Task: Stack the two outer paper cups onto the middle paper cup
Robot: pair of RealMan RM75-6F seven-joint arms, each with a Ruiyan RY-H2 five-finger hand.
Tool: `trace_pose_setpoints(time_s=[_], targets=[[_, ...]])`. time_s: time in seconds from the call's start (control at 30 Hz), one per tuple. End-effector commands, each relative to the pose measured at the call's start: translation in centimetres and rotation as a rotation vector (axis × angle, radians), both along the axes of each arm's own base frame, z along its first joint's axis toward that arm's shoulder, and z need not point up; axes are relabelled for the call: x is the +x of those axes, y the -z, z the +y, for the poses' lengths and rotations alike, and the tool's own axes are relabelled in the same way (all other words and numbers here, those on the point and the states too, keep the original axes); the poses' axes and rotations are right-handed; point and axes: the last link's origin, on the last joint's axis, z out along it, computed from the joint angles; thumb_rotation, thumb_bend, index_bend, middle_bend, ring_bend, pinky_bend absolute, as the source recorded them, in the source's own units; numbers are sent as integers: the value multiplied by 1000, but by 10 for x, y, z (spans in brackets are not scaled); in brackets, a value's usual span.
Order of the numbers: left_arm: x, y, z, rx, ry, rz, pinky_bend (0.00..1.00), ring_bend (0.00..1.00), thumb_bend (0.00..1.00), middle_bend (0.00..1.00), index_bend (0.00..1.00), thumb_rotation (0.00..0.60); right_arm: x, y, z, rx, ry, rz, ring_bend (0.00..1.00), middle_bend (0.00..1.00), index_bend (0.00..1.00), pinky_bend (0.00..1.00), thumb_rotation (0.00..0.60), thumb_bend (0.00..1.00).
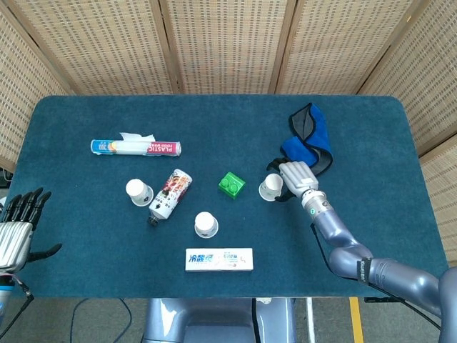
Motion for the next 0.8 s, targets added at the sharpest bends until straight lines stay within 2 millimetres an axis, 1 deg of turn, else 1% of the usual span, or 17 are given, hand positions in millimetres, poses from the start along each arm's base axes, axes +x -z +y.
trace_pose_setpoints(time_s=[0.03,0.1,0.17,0.27,0.33,0.5,0.63,0.8], targets=[[-1,-1,1,0,-2,-2,0,0,0,0,0,600,0,10,-3,3,13,24,235,323,331,350,600,329],[-1,-1,1,1,-6,-5,0,0,0,0,0,600,-1,13,-4,0,20,29,276,362,366,362,600,345],[-2,-2,2,2,-9,-7,0,0,0,0,0,600,0,15,-5,-1,28,27,344,420,416,394,600,370],[-3,-3,3,2,-11,-9,0,0,0,0,0,600,3,18,-5,-8,29,14,400,466,449,430,600,395],[-4,-3,3,1,-13,-10,0,0,0,0,0,600,5,20,-5,-14,24,10,421,487,463,453,600,418],[-4,-4,4,1,-16,-15,0,0,0,0,0,600,14,20,-3,-21,6,-26,432,500,472,460,600,443],[-5,-5,5,-3,-20,-19,0,0,0,0,0,600,34,5,6,-11,-43,-105,432,498,472,460,600,451],[-5,-3,5,-14,-20,-20,0,0,0,0,0,600,67,-27,33,50,-131,-221,432,499,472,460,600,455]])
